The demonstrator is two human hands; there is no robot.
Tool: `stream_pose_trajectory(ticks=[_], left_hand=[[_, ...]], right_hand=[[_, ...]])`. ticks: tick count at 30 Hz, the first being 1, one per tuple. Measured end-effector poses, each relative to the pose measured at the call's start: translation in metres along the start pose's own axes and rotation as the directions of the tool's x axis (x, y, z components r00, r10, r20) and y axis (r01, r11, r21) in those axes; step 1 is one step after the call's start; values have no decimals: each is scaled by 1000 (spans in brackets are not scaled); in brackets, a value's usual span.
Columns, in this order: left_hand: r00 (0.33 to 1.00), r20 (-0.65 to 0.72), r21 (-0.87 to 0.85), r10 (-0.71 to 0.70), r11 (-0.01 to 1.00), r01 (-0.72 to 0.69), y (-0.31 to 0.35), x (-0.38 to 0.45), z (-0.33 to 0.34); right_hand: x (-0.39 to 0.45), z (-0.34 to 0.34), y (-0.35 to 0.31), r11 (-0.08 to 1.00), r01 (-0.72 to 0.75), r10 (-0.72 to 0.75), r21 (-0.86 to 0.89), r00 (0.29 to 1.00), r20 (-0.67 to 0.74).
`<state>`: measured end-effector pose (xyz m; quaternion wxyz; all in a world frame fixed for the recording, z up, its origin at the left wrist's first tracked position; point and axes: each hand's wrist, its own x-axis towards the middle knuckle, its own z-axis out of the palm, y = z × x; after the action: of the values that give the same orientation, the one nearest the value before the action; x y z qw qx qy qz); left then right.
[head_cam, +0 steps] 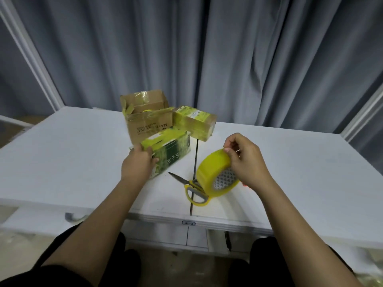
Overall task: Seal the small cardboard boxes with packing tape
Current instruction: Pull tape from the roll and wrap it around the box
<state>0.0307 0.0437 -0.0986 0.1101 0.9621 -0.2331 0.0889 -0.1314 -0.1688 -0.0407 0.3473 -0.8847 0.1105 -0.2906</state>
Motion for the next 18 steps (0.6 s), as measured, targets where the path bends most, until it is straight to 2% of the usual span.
stream_pose_trajectory(ticks=[4,5,9,10,11,13,15,16,18], left_hand=[[991,-53,59,-120,991,123,-17,-33,-16],[990,-91,84,-105,990,113,-19,-44,-20],[964,-218,180,150,977,-112,-15,-88,-16],[969,-202,158,142,981,-111,-15,-93,-11],[983,-171,98,74,994,-58,-15,-96,-7],[986,-70,-102,-153,984,146,-17,-97,-1],[942,121,-326,-314,883,336,-19,-94,-2],[929,170,-379,-328,849,369,-18,-93,-2],[934,166,-371,-317,857,357,-16,-94,-5]], right_hand=[[0,11,-11,999,29,-28,25,1000,-10],[-1,13,-14,999,32,-32,38,999,-15],[-6,17,-24,993,56,-53,100,998,-31],[-8,18,-27,993,63,-60,103,998,-31],[-10,19,-29,993,66,-64,99,998,-28],[-14,20,-32,994,63,-61,84,998,-22],[-18,18,-32,996,53,-52,72,998,-23],[-20,16,-32,997,48,-46,68,999,-28],[-24,12,-30,997,31,-27,67,998,-52]])
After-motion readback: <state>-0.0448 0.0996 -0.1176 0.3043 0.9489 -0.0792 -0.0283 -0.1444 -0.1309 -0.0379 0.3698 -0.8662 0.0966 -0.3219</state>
